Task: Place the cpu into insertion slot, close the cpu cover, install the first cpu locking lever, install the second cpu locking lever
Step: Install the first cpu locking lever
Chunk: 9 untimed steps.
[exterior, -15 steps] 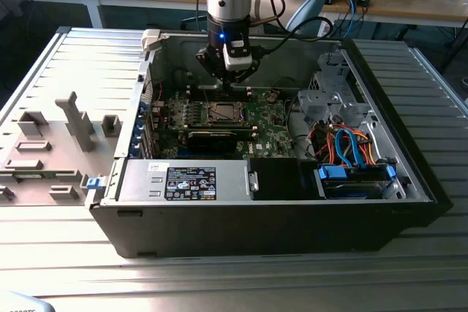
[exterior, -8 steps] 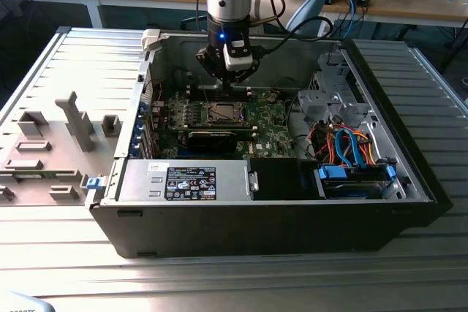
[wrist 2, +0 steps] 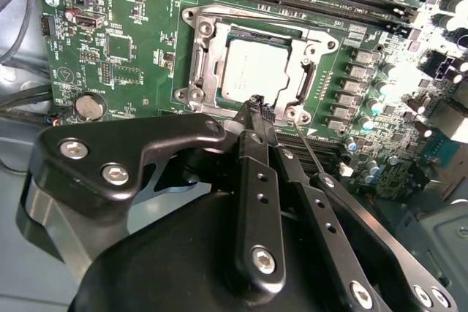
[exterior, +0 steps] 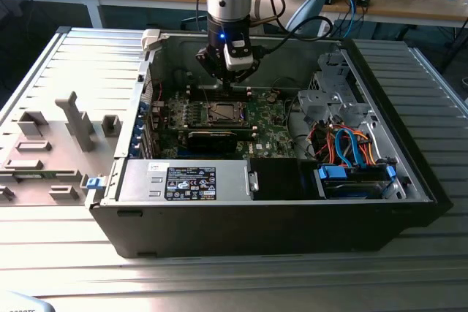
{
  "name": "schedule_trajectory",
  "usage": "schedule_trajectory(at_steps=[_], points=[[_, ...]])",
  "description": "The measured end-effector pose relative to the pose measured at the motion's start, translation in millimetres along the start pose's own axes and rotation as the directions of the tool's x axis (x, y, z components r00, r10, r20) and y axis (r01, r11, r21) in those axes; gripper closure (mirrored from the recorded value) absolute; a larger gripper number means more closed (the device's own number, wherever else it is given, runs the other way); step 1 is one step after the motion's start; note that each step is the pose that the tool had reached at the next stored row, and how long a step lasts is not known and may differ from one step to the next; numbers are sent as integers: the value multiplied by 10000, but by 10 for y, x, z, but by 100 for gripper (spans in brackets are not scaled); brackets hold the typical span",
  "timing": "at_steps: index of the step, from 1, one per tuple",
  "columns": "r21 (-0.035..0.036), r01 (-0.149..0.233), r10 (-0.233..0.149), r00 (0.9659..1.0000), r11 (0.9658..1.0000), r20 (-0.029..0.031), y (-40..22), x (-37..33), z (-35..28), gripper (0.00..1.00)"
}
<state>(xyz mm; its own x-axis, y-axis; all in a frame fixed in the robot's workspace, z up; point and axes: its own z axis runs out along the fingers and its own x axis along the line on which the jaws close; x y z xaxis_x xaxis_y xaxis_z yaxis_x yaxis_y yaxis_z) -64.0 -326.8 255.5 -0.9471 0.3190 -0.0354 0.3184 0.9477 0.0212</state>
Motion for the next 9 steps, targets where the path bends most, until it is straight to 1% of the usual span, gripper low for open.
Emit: schedule_trajectory(at_steps=[9], points=[[-4,139,-139,9999,9999,-3,0,0,0,89]])
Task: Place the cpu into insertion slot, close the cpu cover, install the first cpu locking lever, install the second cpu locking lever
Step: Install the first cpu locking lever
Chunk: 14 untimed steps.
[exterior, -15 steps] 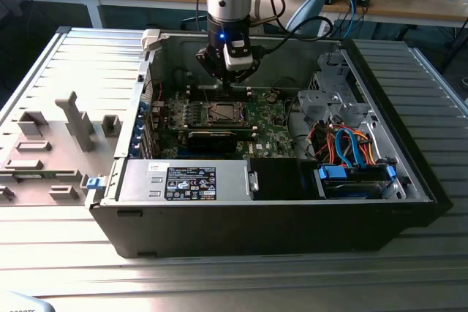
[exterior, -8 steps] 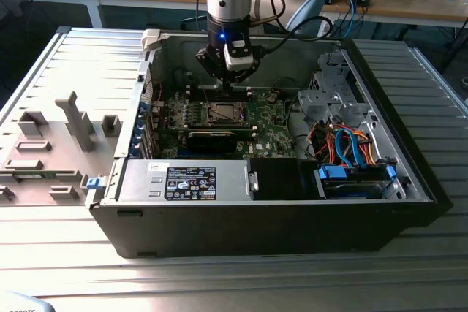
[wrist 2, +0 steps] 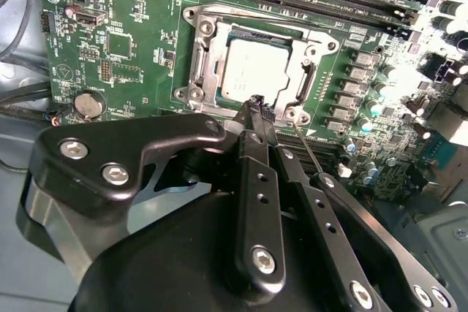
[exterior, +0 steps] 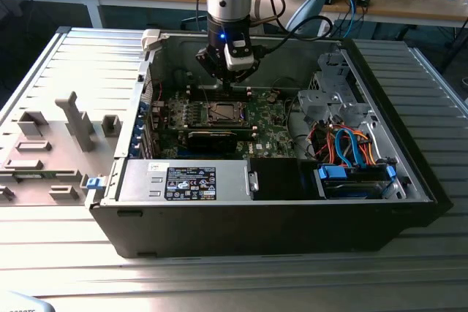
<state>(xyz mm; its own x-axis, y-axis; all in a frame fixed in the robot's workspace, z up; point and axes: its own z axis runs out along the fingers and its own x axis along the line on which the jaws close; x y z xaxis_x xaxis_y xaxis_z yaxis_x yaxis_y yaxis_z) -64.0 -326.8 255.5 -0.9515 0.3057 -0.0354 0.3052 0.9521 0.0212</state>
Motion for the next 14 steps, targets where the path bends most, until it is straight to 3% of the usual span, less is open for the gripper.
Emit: schedule_trajectory(at_steps=[14], points=[[-8,214,-214,9998,9998,-4,0,0,0,89]])
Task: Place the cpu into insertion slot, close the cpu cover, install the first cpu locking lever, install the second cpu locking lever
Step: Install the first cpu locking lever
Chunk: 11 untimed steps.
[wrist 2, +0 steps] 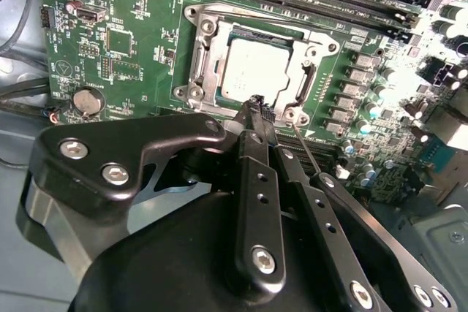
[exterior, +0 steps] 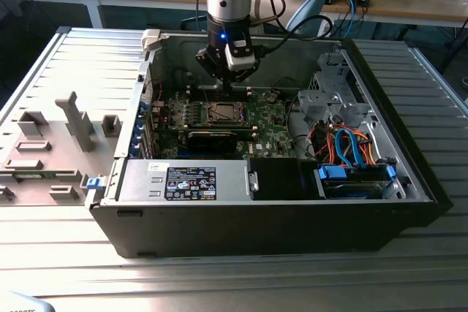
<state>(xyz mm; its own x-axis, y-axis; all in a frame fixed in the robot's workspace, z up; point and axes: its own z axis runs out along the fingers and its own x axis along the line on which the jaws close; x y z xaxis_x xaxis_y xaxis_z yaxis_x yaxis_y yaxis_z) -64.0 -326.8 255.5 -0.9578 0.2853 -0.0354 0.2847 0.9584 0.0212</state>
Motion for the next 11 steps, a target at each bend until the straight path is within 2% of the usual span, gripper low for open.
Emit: schedule_trajectory(at_steps=[11], points=[[-8,220,-220,9998,9998,-5,0,0,0,89]])
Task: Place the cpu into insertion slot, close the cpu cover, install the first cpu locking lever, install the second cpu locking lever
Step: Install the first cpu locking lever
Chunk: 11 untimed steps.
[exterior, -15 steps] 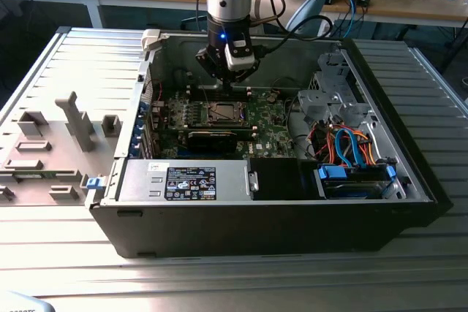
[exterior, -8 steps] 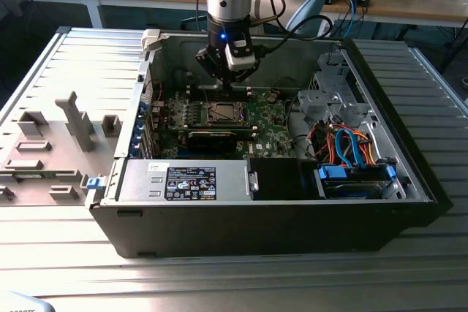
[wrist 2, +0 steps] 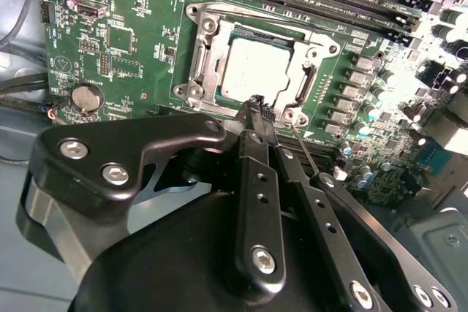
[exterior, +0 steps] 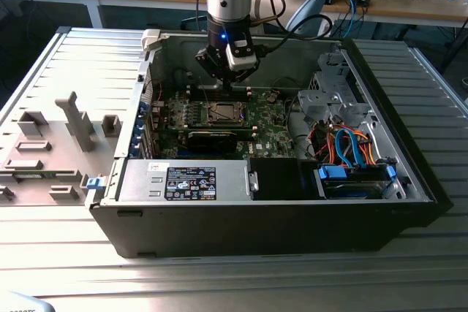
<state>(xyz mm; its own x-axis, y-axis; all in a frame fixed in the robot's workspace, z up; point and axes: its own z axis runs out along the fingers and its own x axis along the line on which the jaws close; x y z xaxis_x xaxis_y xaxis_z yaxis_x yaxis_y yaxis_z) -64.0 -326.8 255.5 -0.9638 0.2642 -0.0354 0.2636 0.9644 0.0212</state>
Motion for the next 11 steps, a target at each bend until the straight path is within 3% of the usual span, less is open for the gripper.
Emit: schedule_trajectory(at_steps=[11], points=[[-7,179,-179,9998,9998,-4,0,0,0,89]])
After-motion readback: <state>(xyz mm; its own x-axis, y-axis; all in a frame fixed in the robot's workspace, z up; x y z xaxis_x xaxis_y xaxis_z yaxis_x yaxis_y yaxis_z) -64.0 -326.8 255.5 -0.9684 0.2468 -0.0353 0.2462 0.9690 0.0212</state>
